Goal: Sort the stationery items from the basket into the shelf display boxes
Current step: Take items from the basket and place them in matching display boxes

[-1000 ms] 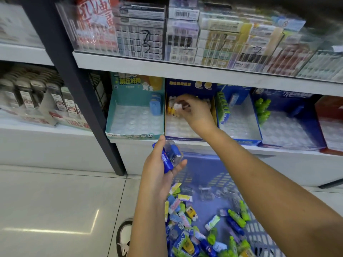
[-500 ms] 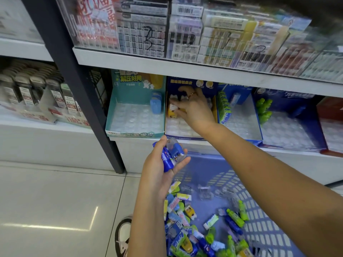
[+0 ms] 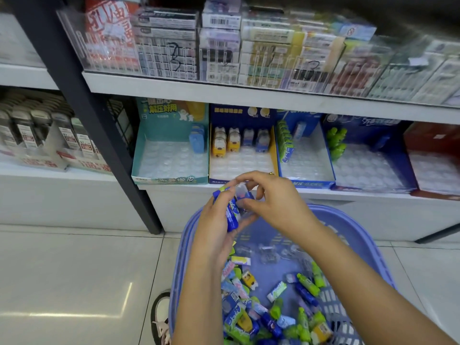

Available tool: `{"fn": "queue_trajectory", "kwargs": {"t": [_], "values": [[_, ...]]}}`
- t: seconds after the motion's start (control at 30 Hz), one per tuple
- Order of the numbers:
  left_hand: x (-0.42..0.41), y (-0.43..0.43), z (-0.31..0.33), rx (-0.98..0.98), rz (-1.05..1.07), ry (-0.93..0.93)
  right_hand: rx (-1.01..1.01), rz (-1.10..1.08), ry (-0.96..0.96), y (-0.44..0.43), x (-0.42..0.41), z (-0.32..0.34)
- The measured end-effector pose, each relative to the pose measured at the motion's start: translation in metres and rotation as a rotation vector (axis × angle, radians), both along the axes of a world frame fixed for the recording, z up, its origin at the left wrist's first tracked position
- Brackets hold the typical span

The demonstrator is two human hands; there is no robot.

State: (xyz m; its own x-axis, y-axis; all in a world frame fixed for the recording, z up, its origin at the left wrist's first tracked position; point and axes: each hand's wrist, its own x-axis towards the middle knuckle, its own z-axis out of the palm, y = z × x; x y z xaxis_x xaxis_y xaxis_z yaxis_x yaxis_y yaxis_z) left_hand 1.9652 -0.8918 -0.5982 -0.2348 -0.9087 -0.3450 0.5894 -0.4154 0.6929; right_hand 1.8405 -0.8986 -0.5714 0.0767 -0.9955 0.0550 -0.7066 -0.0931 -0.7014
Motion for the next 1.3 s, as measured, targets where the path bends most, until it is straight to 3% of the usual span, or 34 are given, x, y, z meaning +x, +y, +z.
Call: {"fn": "queue_trajectory", "kwargs": {"t": [0.1, 0.17, 0.3, 0.5, 0.73, 0.87, 0.97, 1.07, 1.13, 1.2, 1.3], "values": [[-0.004, -0.001, 0.000, 0.042, 0.062, -0.022, 0.035, -0.033, -0.167, -0.011, -0.011, 0.009], [0.000, -0.005, -0.001, 0.087, 0.106, -0.043, -0.048, -0.118, -0.181, -0.026, -0.023, 0.015], [0.008, -0.008, -0.005, 0.120, 0.106, -0.081, -0.249, -0.206, 0.000, -0.072, -0.045, 0.024], [0.010, -0.012, -0.011, 0.136, 0.082, -0.065, -0.206, -0.065, 0.383, -0.134, -0.048, 0.011], [0.015, -0.019, -0.015, 0.147, 0.053, -0.010, -0.195, -0.017, 0.391, -0.151, -0.054, -0.004], [0.014, -0.019, -0.014, 0.173, 0.018, 0.039, -0.297, -0.067, 0.510, -0.149, -0.051, -0.012], [0.013, -0.018, -0.009, 0.200, 0.004, 0.093, -0.236, -0.049, 0.582, -0.150, -0.043, -0.002], [0.013, -0.015, -0.006, 0.210, -0.021, 0.126, -0.225, -0.055, 0.513, -0.126, -0.027, 0.012], [0.013, -0.014, -0.005, 0.209, -0.024, 0.130, -0.188, 0.006, 0.321, -0.092, -0.016, 0.016], [0.011, -0.012, -0.004, 0.194, -0.010, 0.145, -0.052, 0.088, 0.104, -0.056, -0.008, 0.015], [0.008, -0.008, 0.000, 0.129, -0.035, 0.189, 0.137, 0.078, -0.059, -0.016, -0.001, 0.003]]}}
